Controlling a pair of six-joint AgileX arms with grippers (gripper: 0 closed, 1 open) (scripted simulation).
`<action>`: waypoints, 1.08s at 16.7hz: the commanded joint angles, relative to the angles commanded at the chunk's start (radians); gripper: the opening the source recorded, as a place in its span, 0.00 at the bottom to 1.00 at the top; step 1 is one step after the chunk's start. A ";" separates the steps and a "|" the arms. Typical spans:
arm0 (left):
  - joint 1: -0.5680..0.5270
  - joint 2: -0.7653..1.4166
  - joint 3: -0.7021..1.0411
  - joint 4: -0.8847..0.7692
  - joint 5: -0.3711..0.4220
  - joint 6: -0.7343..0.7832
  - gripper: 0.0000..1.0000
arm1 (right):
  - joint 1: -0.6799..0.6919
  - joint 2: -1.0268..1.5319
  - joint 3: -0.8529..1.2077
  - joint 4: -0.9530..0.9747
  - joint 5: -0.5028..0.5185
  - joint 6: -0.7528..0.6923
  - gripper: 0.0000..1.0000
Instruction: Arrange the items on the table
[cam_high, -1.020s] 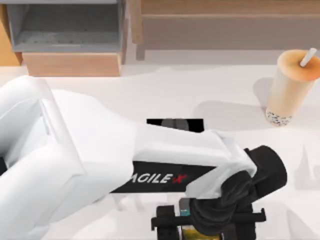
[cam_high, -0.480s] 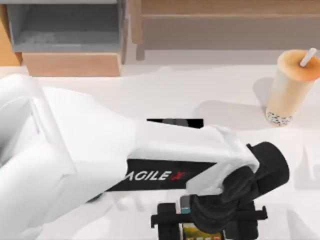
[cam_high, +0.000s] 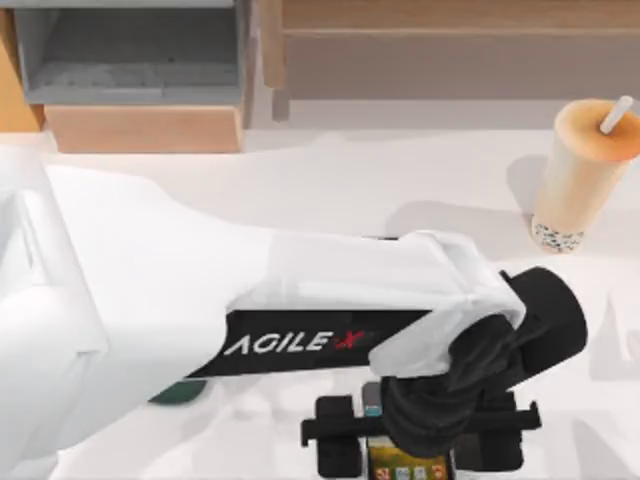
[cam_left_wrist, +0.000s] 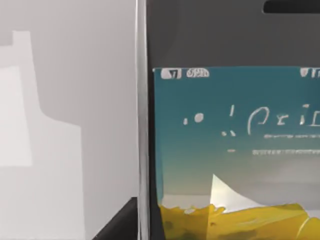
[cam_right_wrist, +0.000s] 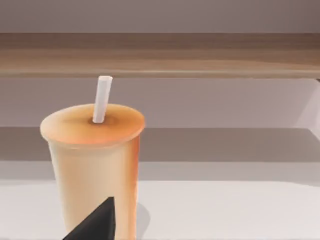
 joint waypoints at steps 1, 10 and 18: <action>0.001 -0.008 -0.006 0.004 -0.005 0.005 0.00 | 0.000 0.000 0.000 0.000 0.000 0.000 1.00; 0.058 -0.362 -0.248 0.164 -0.196 0.202 0.00 | 0.000 0.000 0.000 0.000 0.000 0.000 1.00; 0.124 -0.683 -0.474 0.314 -0.381 0.375 0.00 | 0.000 0.000 0.000 0.000 0.000 0.000 1.00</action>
